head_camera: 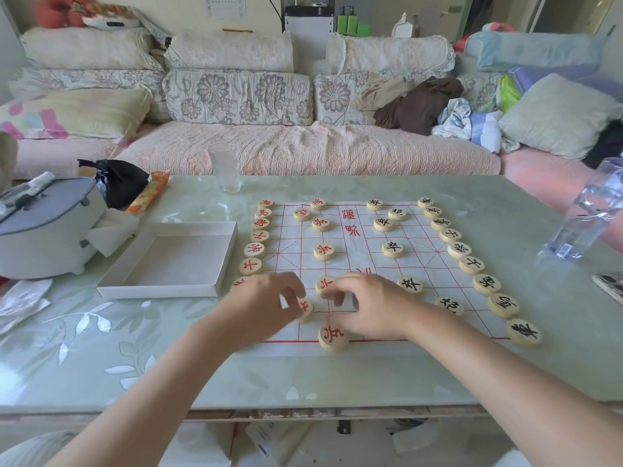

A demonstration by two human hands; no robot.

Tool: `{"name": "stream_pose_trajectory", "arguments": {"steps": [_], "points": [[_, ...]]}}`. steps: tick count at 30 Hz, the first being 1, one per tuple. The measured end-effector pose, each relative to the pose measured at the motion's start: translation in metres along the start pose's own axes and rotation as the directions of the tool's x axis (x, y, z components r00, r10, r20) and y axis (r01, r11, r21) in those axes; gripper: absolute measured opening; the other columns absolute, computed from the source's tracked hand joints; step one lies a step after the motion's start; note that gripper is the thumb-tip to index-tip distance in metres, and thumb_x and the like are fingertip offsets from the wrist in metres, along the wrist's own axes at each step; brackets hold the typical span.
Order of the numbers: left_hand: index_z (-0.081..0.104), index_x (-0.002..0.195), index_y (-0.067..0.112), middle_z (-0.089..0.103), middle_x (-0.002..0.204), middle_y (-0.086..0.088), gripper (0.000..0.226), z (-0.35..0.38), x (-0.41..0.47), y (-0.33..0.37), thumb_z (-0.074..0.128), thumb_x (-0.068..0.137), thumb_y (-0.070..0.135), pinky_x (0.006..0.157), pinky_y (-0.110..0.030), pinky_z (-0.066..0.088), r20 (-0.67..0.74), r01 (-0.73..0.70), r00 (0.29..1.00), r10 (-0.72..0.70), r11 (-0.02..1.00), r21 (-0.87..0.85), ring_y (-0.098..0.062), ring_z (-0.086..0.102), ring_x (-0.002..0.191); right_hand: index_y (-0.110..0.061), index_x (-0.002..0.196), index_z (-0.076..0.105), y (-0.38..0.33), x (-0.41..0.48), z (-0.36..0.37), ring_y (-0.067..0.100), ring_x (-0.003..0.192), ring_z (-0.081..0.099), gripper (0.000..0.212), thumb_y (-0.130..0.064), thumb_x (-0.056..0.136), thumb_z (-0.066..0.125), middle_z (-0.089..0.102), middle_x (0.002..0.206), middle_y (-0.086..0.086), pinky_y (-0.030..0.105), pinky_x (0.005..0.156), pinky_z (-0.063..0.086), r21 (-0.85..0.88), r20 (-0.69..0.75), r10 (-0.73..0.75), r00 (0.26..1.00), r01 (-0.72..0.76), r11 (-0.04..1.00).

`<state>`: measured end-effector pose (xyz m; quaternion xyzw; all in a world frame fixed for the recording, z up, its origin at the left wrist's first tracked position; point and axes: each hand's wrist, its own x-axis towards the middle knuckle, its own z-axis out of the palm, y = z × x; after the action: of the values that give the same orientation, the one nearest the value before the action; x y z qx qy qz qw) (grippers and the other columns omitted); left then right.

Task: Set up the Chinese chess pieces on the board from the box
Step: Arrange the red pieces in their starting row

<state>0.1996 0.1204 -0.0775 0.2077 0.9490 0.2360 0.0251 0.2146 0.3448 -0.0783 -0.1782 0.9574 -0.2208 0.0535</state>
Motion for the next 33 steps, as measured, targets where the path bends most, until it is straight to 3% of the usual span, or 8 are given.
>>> {"name": "stream_pose_trajectory", "arguments": {"steps": [3,9,16,19,22,26,29,33], "points": [[0.058,0.099,0.039,0.059,0.091,0.021,0.023,-0.011,0.006,-0.014,0.071,0.08,0.035,0.073,-0.024,0.049,-0.006,0.03,1.0,-0.029,0.995,0.098,-0.005,0.057,0.081,-0.038,0.12,0.065,-0.006,0.011,0.002,0.0,0.099,0.057,0.036,-0.047,0.085,0.067,0.059,0.112,-0.019,0.029,0.09,0.047,-0.025,-0.084,-0.005,0.996,0.003,1.0],[0.06,0.115,0.034,0.06,0.107,0.017,0.04,0.0,0.014,-0.017,0.073,0.077,0.036,0.084,-0.025,0.045,0.061,-0.028,0.998,0.019,0.987,0.158,-0.008,0.057,0.098,-0.037,0.124,0.064,-0.032,0.034,0.016,0.014,0.118,0.05,0.049,-0.063,0.083,0.058,0.059,0.117,-0.013,0.032,0.089,0.041,-0.264,-0.075,-0.054,0.996,0.033,0.964],[0.061,0.112,0.033,0.062,0.107,0.018,0.04,0.0,0.015,-0.025,0.072,0.075,0.04,0.079,-0.021,0.032,0.018,-0.033,0.999,0.03,0.974,0.223,-0.006,0.053,0.106,-0.036,0.117,0.064,-0.043,0.049,0.02,0.018,0.11,0.056,0.034,-0.043,0.085,0.058,0.064,0.111,-0.012,0.031,0.086,0.046,-0.262,0.026,-0.04,0.999,0.045,0.964],[0.06,0.112,0.034,0.062,0.108,0.019,0.039,-0.002,0.014,-0.026,0.072,0.075,0.04,0.079,-0.022,0.031,0.0,-0.037,0.999,0.038,0.974,0.222,-0.006,0.053,0.106,-0.043,0.127,0.053,-0.04,0.052,0.015,0.006,0.103,0.054,0.047,-0.028,0.084,0.062,0.059,0.121,-0.022,0.018,0.078,0.04,-0.134,0.091,-0.023,0.996,0.035,0.99],[0.058,0.119,0.036,0.062,0.112,0.019,0.044,0.0,0.014,-0.027,0.07,0.077,0.042,0.085,-0.023,0.033,0.008,-0.067,0.998,0.067,0.97,0.234,-0.007,0.051,0.11,-0.042,0.144,0.04,-0.038,0.052,0.011,0.005,0.115,0.051,0.069,-0.044,0.081,0.068,0.054,0.128,-0.025,0.022,0.086,0.039,-0.143,0.059,0.023,0.998,-0.015,0.99],[0.057,0.124,0.038,0.061,0.117,0.018,0.047,0.003,0.014,-0.026,0.069,0.079,0.043,0.097,-0.03,0.036,0.051,-0.097,0.995,0.087,0.967,0.236,-0.01,0.05,0.114,-0.039,0.145,0.04,-0.04,0.049,0.015,0.009,0.116,0.054,0.069,-0.061,0.083,0.06,0.062,0.118,-0.025,0.03,0.092,0.045,-0.168,0.049,0.035,0.998,-0.027,0.985],[0.06,0.119,0.038,0.063,0.112,0.018,0.041,0.003,0.015,-0.026,0.069,0.079,0.045,0.095,-0.029,0.037,0.026,-0.108,0.994,0.105,0.96,0.257,-0.011,0.053,0.11,-0.04,0.138,0.048,-0.041,0.049,0.012,0.009,0.113,0.056,0.064,-0.062,0.079,0.061,0.063,0.117,-0.026,0.033,0.095,0.047,-0.127,0.092,0.045,0.995,-0.033,0.991],[0.058,0.121,0.035,0.063,0.113,0.018,0.049,0.005,0.015,-0.025,0.068,0.077,0.052,0.097,-0.028,0.034,0.011,-0.101,0.995,0.102,0.954,0.283,-0.01,0.052,0.111,-0.037,0.104,0.062,-0.042,0.047,0.013,0.012,0.097,0.058,0.049,-0.071,0.072,0.046,0.065,0.098,-0.017,0.033,0.08,0.05,-0.196,0.089,0.022,0.996,-0.004,0.981]]}}
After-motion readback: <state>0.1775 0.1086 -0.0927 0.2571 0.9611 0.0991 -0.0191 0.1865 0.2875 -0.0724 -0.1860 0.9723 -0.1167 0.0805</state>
